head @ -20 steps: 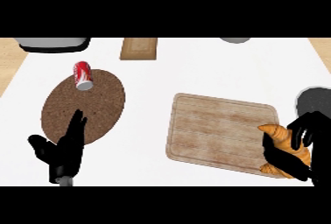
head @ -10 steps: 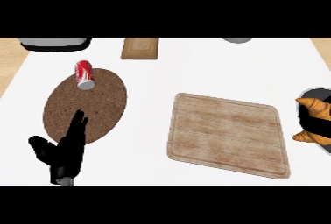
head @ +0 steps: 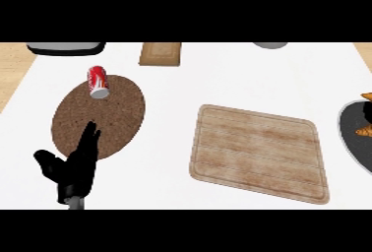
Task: Pick the croissant from the cutting board and place it in the pan
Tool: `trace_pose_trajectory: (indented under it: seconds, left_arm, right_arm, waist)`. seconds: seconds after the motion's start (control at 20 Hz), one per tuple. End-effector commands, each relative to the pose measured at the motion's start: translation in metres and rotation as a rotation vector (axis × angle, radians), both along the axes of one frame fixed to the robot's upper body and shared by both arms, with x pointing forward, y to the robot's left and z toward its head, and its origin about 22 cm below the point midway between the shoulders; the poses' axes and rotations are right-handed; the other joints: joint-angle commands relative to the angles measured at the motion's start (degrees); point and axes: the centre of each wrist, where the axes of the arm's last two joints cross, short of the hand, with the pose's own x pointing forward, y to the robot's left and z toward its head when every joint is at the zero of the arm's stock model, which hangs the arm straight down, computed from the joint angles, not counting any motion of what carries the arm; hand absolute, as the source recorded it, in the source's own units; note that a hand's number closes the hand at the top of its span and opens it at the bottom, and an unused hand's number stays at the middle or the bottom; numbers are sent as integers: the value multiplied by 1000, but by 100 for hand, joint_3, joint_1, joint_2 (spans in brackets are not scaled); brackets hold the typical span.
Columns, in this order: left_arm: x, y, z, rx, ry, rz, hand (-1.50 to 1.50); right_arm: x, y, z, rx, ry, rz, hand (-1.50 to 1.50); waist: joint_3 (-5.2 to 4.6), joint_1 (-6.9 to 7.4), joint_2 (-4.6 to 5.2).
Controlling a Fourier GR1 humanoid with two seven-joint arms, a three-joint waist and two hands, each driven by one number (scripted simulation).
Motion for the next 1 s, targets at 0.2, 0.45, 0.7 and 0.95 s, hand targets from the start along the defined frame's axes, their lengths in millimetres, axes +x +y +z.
trace_pose_trajectory:
  seconds: [0.2, 0.45, 0.7, 0.95]
  left_arm:
    - [3, -5, -8, -27, 35, -17, 0]
    - [8, -7, 1, -24, 40, -55, 0]
    - [2, -18, -7, -30, 36, -45, 0]
    - [-2, -4, -13, -12, 44, -25, 0]
  right_arm:
    - [1, -66, -28, -123, 71, -162, 150]
    - [10, -73, -42, 69, 253, -64, -150]
    - [12, -70, -54, 66, 94, -17, -150]
    - [26, -69, -35, 382, -184, 132, -150]
  waist:
    - [-33, 148, 114]
    - [-16, 235, 129]
    - [-3, 229, 139]
    - [-2, 55, 88]
